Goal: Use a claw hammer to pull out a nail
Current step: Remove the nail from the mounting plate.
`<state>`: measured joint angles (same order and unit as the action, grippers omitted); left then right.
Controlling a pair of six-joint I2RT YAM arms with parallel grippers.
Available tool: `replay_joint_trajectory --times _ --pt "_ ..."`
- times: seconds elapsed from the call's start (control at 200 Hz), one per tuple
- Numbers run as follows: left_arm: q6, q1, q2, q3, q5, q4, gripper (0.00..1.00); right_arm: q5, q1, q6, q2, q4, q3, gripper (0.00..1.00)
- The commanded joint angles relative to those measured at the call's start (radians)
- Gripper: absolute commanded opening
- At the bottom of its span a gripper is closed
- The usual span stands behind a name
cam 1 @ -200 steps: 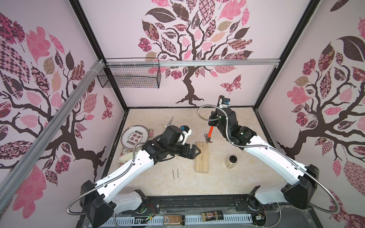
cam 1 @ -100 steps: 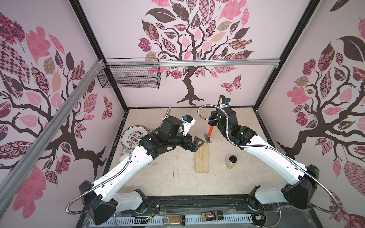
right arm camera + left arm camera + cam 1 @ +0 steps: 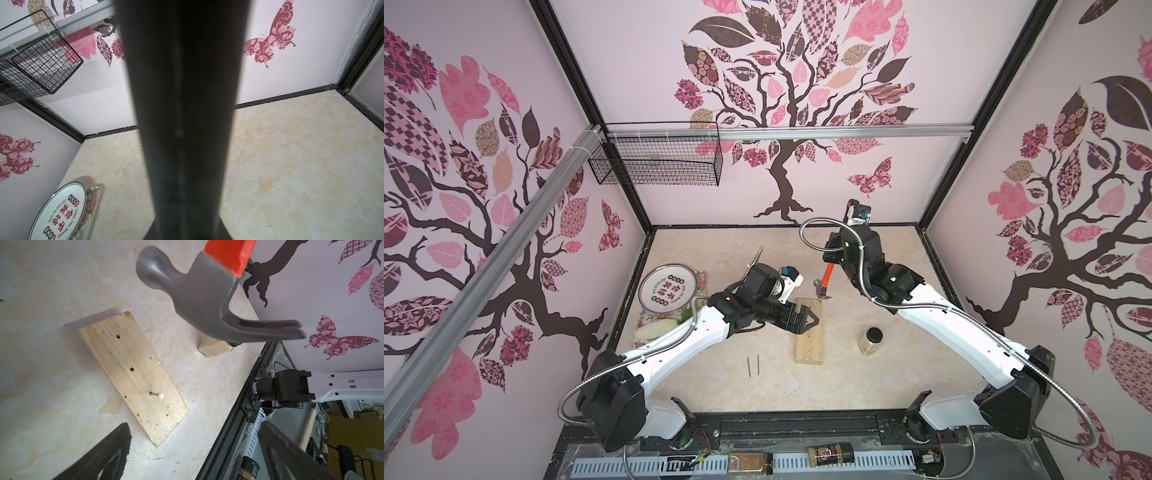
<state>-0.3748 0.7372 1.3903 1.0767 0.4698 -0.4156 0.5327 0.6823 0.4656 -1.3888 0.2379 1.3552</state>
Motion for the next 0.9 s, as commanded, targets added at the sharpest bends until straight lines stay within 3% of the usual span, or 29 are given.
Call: replay_joint_trajectory --times 0.0,0.285,0.895 --pt "-0.022 -0.005 -0.005 -0.024 0.002 0.063 0.98 0.033 0.005 0.019 -0.012 -0.077 0.056 0.05" --pt "-0.040 -0.005 0.026 -0.018 -0.039 0.041 0.98 0.008 0.010 0.012 0.005 -0.171 -0.030 0.05" --pt "-0.087 -0.011 0.081 -0.011 -0.121 0.005 0.98 0.039 0.013 -0.012 -0.058 -0.192 0.007 0.06"
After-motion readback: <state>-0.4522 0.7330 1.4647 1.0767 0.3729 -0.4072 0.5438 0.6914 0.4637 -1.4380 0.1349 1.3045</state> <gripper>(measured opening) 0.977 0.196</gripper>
